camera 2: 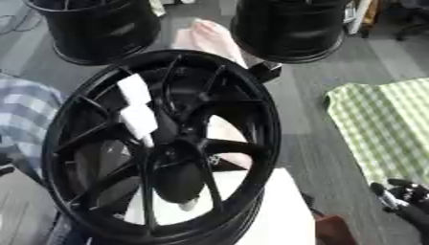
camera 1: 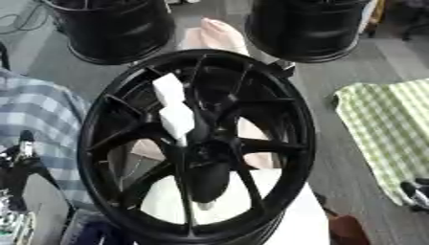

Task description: Pull the pin out of the wheel hub.

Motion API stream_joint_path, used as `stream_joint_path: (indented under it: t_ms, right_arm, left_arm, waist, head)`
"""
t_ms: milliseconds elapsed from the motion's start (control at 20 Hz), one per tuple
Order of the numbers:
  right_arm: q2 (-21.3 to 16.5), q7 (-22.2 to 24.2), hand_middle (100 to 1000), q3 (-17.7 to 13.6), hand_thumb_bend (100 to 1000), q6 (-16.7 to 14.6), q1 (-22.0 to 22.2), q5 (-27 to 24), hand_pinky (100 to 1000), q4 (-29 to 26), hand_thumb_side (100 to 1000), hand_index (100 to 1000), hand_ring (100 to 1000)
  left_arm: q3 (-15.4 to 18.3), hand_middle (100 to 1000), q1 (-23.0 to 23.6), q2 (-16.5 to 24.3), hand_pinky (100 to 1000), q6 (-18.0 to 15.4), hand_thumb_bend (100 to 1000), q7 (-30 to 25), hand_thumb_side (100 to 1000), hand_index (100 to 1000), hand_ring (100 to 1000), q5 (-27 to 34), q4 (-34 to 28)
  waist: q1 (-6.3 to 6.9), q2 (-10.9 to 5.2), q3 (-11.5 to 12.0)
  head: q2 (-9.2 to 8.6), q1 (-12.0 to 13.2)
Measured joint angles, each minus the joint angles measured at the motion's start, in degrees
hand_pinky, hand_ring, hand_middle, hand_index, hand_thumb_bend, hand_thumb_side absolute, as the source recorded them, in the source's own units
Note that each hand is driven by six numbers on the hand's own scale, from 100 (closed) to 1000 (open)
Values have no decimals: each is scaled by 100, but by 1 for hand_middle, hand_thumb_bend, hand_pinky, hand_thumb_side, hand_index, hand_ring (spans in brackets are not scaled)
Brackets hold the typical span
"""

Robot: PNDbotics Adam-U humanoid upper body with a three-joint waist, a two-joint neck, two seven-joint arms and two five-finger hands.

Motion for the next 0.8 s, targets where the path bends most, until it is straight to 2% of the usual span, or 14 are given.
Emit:
stream_joint_path:
  t_ms: [150, 250, 400, 600, 800]
  right_arm:
    - [0, -28, 512, -18, 601, 3, 46, -19, 491, 0, 266, 680, 630]
    - [0, -40, 512, -24, 601, -4, 73, -24, 491, 0, 266, 680, 630]
    - [0, -64, 512, -31, 602, -6, 101, -24, 491, -3, 265, 680, 630]
    - [-1, -90, 512, -60, 603, -9, 150, -20, 491, -9, 265, 680, 630]
    - [-1, -105, 512, -80, 604, -23, 183, 1, 491, -63, 265, 680, 630]
  left_arm:
    - [35, 521, -413, 354, 617, -33, 397, -180, 480, 695, 610, -450, -399]
    - [12, 525, -790, 723, 627, -95, 408, -526, 455, 697, 611, -838, -664]
    - [-157, 536, -1386, 1330, 645, -288, 437, -1410, 427, 704, 616, -1419, -943]
    - [-510, 557, -2181, 2085, 676, -666, 490, -2814, 416, 719, 626, -1822, -1028]
    - [-982, 590, -2916, 2697, 715, -1054, 533, -3956, 456, 747, 654, -2107, -971]
  waist:
    - [16, 0, 3]
    - [38, 0, 5]
    - [72, 0, 8]
    - [106, 0, 25]
    - [132, 7, 45]
  head:
    - [67, -35]
    - [93, -63]
    - [128, -95]
    - [158, -140]
    - [178, -164]
